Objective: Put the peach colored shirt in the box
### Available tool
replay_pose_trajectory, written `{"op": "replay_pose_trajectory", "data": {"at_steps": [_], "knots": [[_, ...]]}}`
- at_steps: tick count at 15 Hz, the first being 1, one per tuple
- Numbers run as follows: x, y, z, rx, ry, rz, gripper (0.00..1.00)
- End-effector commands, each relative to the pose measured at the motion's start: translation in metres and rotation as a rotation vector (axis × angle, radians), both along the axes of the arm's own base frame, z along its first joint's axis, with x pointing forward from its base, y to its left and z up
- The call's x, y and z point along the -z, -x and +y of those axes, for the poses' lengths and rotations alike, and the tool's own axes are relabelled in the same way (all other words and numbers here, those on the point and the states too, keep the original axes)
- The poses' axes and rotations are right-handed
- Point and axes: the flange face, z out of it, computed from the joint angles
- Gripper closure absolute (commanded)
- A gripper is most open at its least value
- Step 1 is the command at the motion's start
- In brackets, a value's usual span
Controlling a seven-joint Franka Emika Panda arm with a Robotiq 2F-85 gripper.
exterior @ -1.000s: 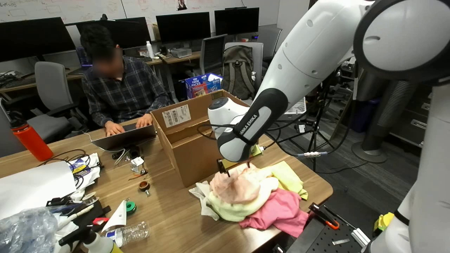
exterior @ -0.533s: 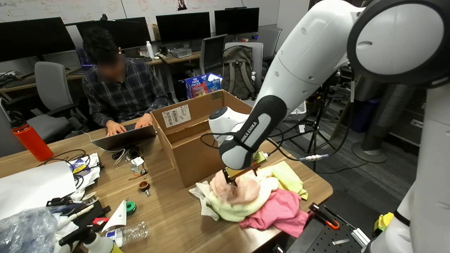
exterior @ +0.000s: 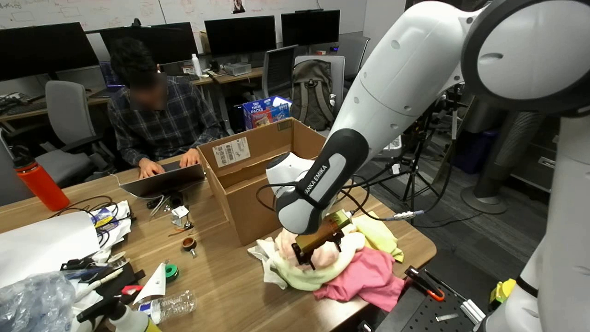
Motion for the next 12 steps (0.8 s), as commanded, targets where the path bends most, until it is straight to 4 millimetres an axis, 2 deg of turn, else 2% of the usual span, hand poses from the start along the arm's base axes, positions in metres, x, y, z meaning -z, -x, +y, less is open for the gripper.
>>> {"op": "replay_pose_trajectory", "data": {"at_steps": [1, 7, 10, 12], "knots": [[-0.021, -0.015, 0.014, -0.061, -0.084, 0.058, 0.0], [-0.048, -0.064, 0.007, -0.07, -0.113, 0.0, 0.0], [-0.048, -0.074, -0.001, -0.038, -0.111, -0.016, 0.0], [-0.04, -0.071, -0.007, -0.022, -0.102, 0.002, 0.0]]}}
